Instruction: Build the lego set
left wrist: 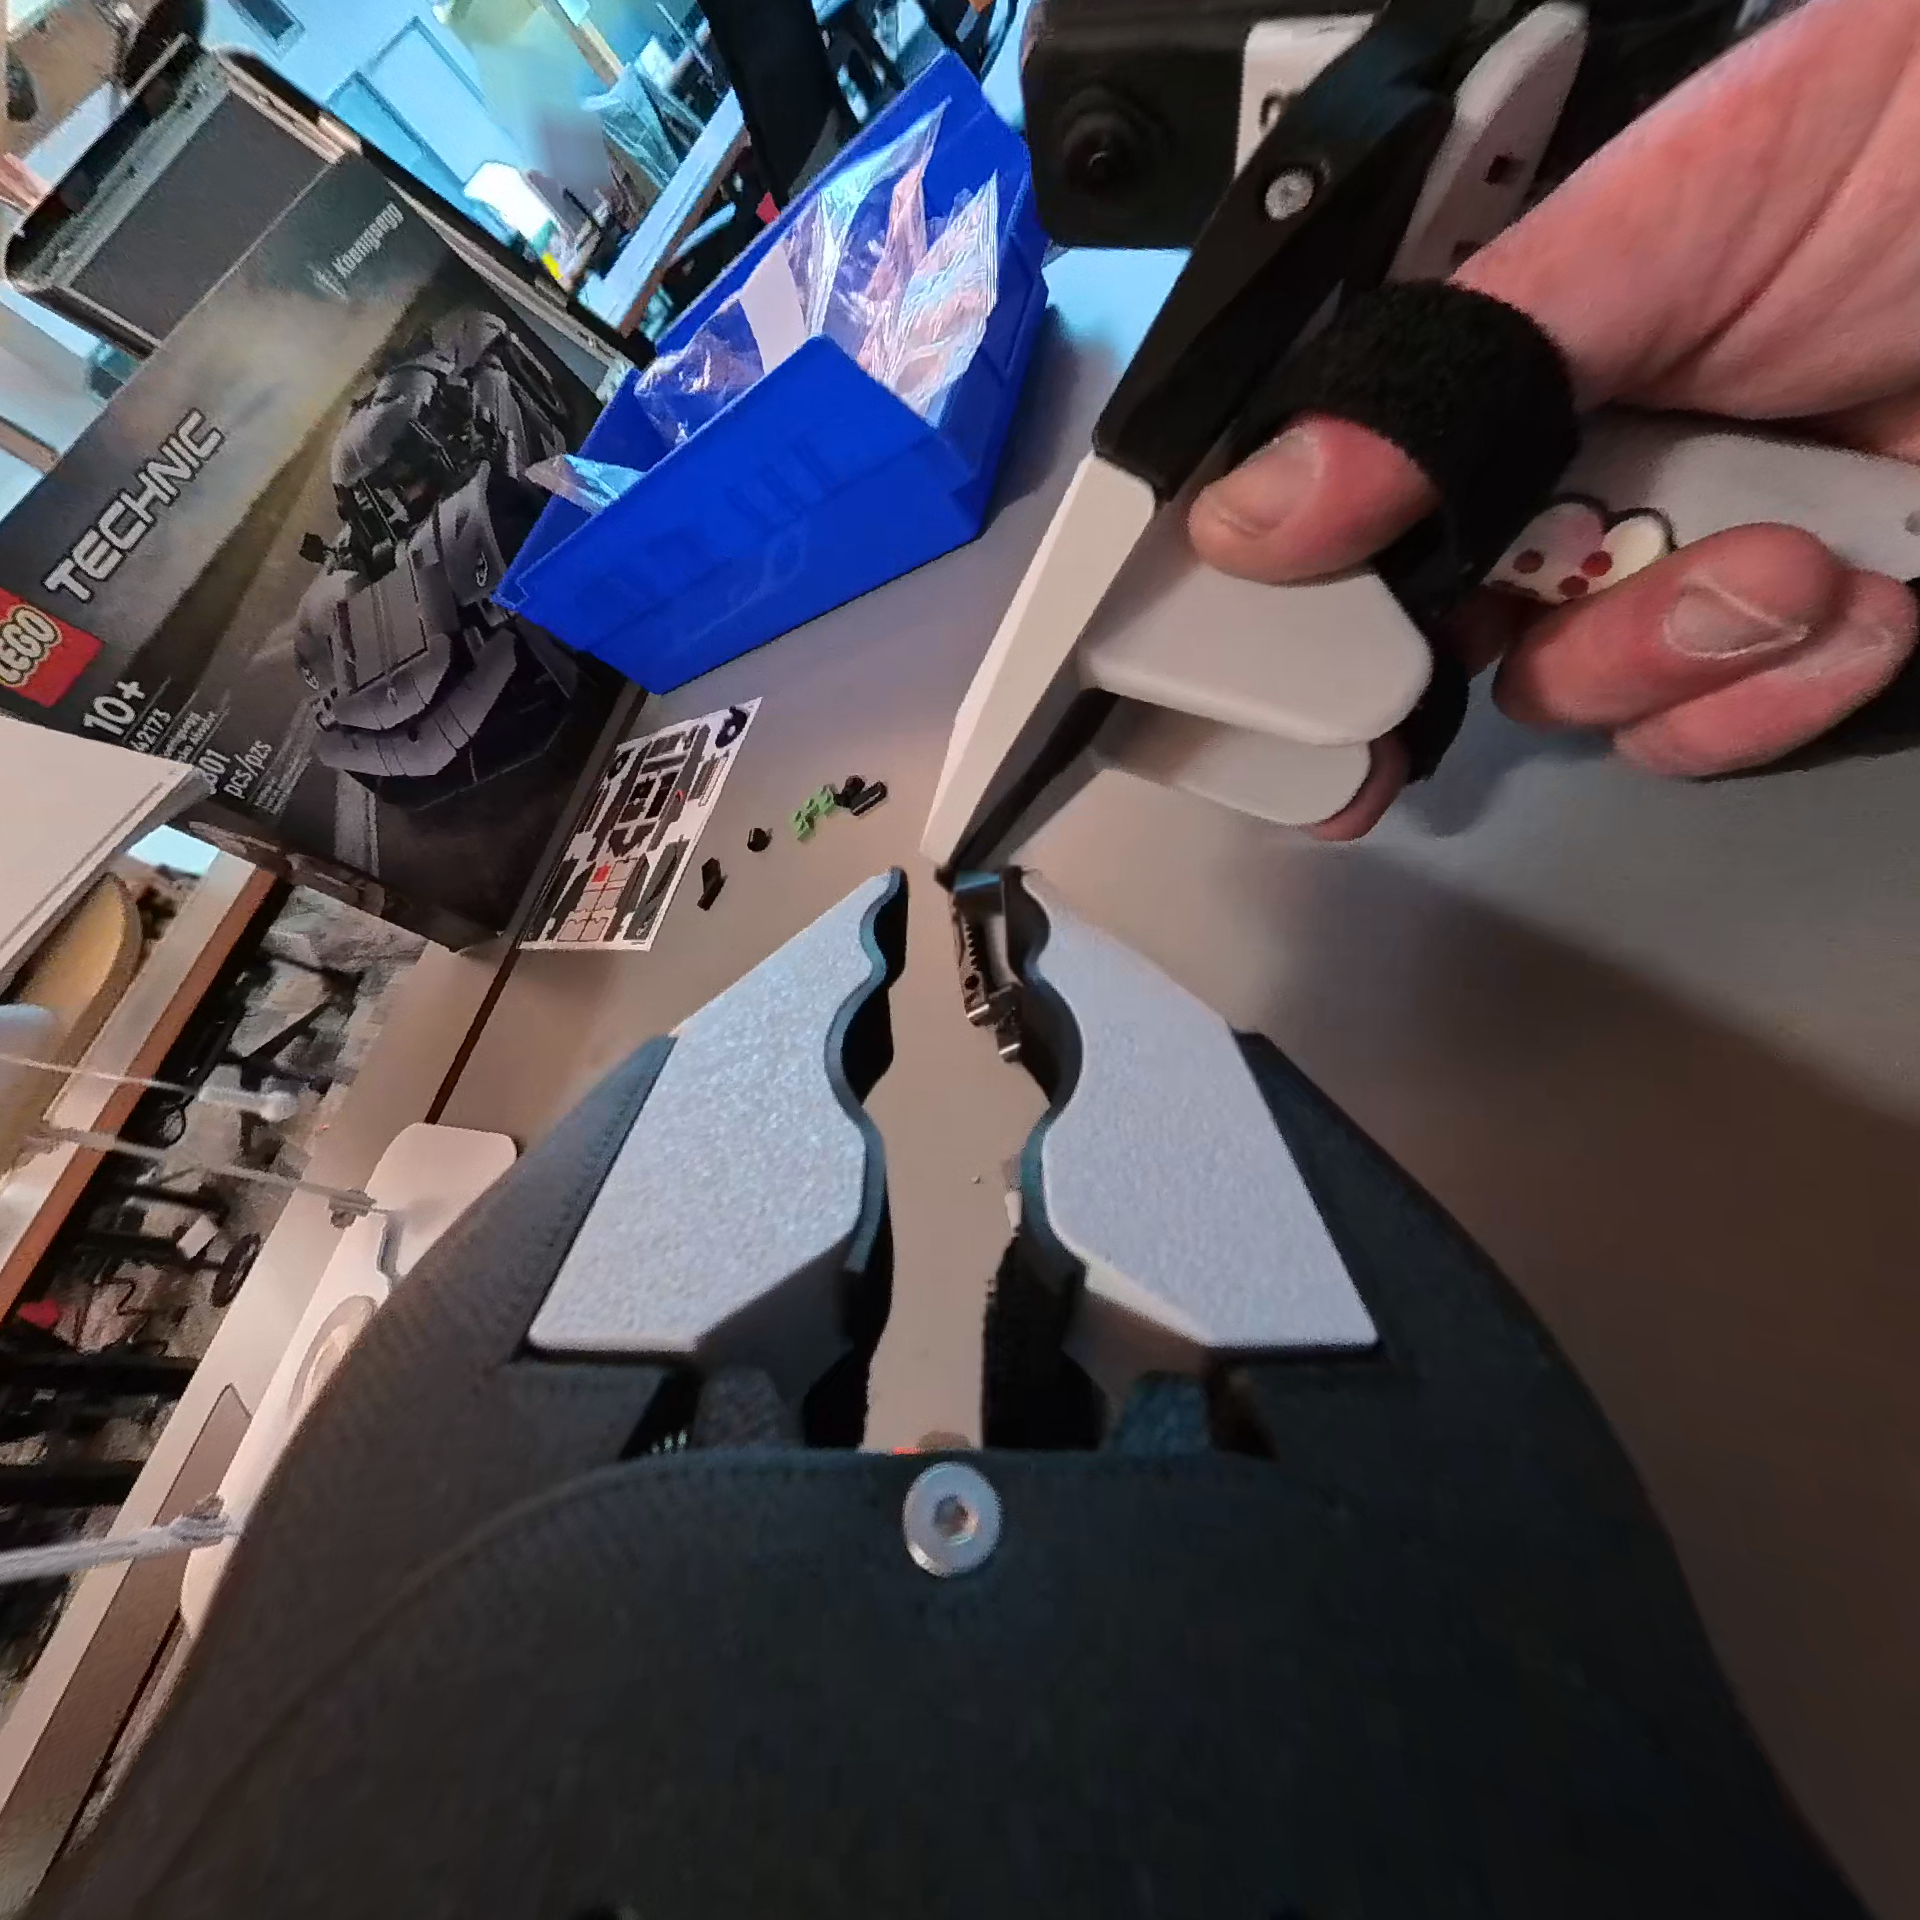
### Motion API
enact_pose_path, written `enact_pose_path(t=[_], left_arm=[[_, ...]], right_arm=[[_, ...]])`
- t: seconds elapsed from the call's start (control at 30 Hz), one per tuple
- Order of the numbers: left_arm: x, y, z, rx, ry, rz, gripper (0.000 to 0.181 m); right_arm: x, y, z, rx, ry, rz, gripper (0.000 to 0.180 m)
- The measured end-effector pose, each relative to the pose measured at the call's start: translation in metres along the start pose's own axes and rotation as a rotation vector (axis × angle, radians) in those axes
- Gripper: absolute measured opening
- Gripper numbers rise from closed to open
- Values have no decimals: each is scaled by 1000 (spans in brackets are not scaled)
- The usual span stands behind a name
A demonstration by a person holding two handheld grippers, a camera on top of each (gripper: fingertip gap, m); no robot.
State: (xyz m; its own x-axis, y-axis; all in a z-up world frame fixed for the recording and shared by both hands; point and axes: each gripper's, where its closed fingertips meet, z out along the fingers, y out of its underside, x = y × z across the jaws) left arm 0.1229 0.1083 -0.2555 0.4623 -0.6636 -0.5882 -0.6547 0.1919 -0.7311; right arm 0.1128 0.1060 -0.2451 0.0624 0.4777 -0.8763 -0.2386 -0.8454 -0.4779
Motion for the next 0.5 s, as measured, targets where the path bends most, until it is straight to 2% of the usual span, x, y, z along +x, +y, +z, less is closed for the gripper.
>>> enact_pose_path(t=[0.2, 0.33, 0.5], left_arm=[[8, 8, 2, -32, 52, -30, 12], [1, 15, -13, -17, 71, -118, 13], [-30, 40, -34, -90, 33, -202, 14]], right_arm=[[7, 4, -3, -40, 66, -49, 2], [11, 0, -12, -81, 118, -131, 3], [17, -6, -17, -220, 226, -360, 11]])
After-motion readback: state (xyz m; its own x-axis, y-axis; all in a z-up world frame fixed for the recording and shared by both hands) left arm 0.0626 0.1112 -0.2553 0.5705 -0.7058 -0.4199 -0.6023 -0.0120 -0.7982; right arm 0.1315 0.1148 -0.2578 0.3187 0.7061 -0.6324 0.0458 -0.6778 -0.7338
